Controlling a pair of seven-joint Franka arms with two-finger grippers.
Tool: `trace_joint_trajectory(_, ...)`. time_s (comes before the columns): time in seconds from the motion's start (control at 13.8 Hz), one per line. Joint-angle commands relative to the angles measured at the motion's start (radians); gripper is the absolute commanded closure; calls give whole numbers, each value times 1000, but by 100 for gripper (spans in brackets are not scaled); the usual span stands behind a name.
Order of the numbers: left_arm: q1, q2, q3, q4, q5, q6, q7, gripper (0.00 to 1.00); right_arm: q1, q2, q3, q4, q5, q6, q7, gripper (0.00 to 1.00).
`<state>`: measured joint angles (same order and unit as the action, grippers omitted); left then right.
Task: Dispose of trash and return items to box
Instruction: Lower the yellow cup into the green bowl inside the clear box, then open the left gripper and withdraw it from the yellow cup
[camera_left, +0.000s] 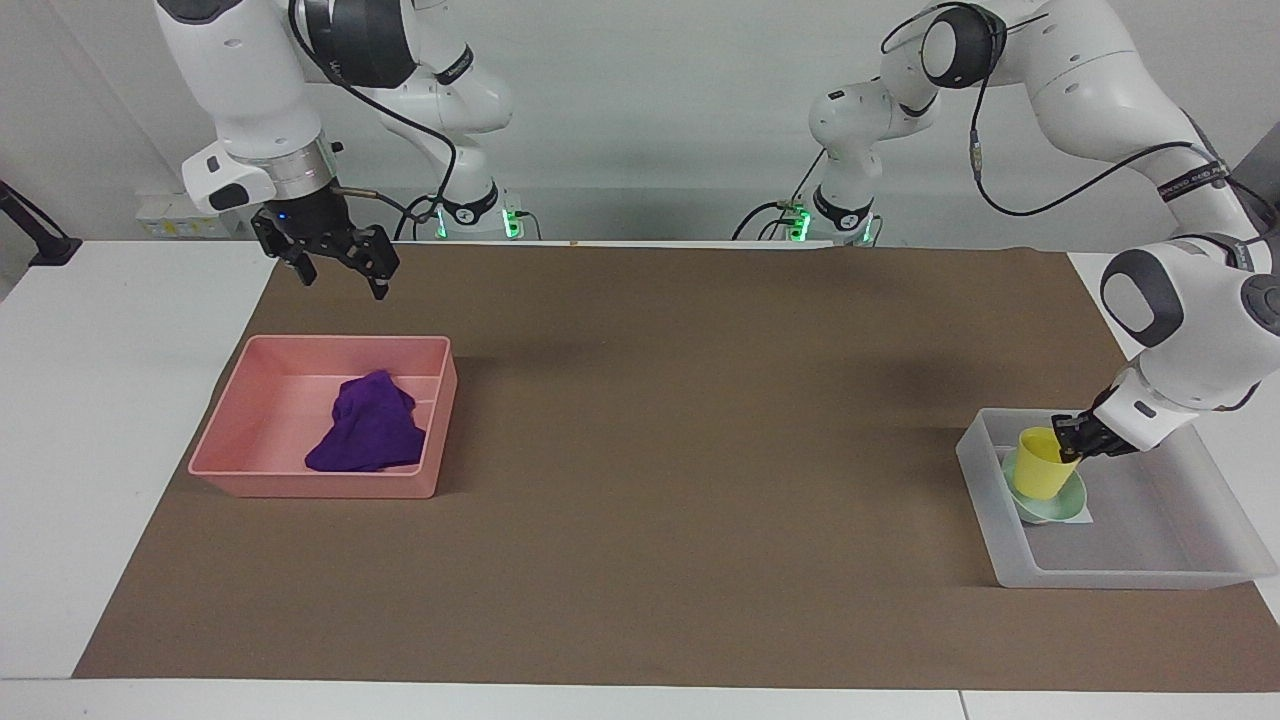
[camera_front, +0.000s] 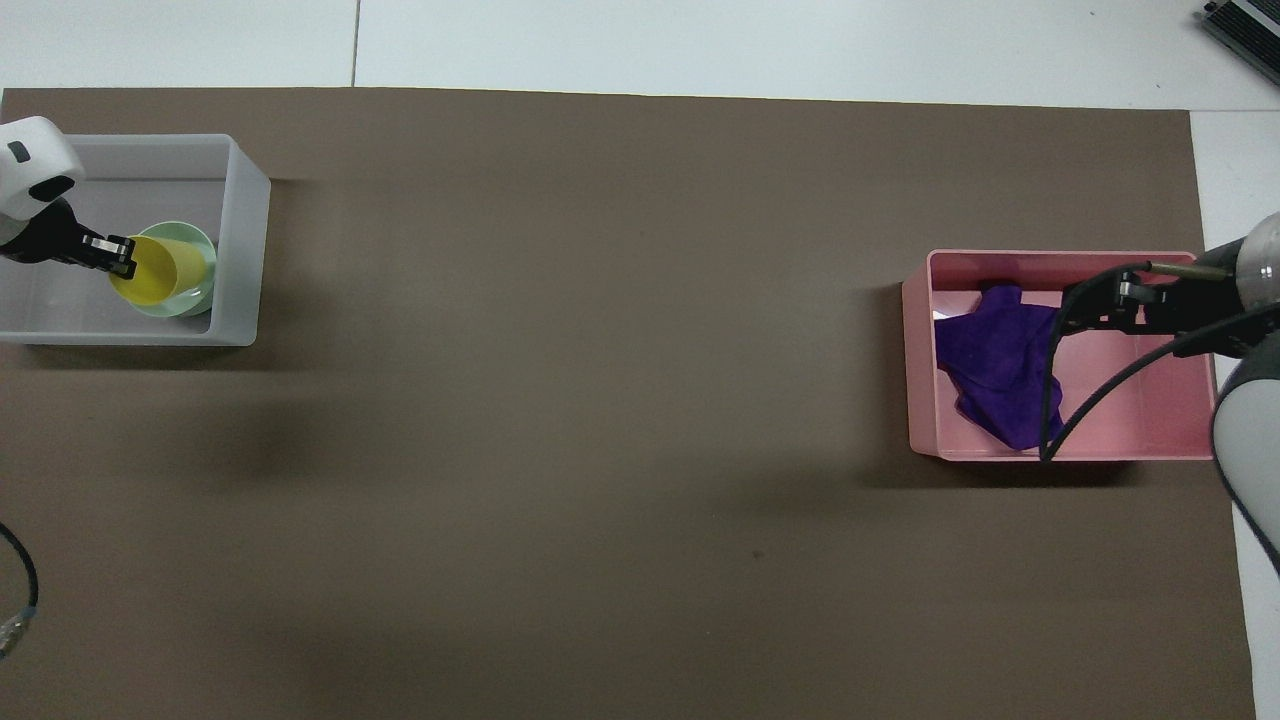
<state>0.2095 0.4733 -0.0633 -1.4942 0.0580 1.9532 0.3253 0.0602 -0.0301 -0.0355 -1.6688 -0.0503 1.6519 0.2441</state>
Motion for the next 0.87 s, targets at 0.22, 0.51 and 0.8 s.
trace_joint_trajectory(0.22, -12, -47, -10, 63, 2, -108, -25, 0, 7, -7, -9, 1, 18, -15, -3, 0)
trace_joint_trajectory(0.51, -102, -136, -16, 86, 3, -256, -52, 0, 7, -7, -9, 1, 18, -15, -3, 0)
trace_joint_trajectory(0.8, -144, -280, -29, 88, -7, -402, -80, 0, 7, -7, -9, 1, 18, -15, -3, 0)
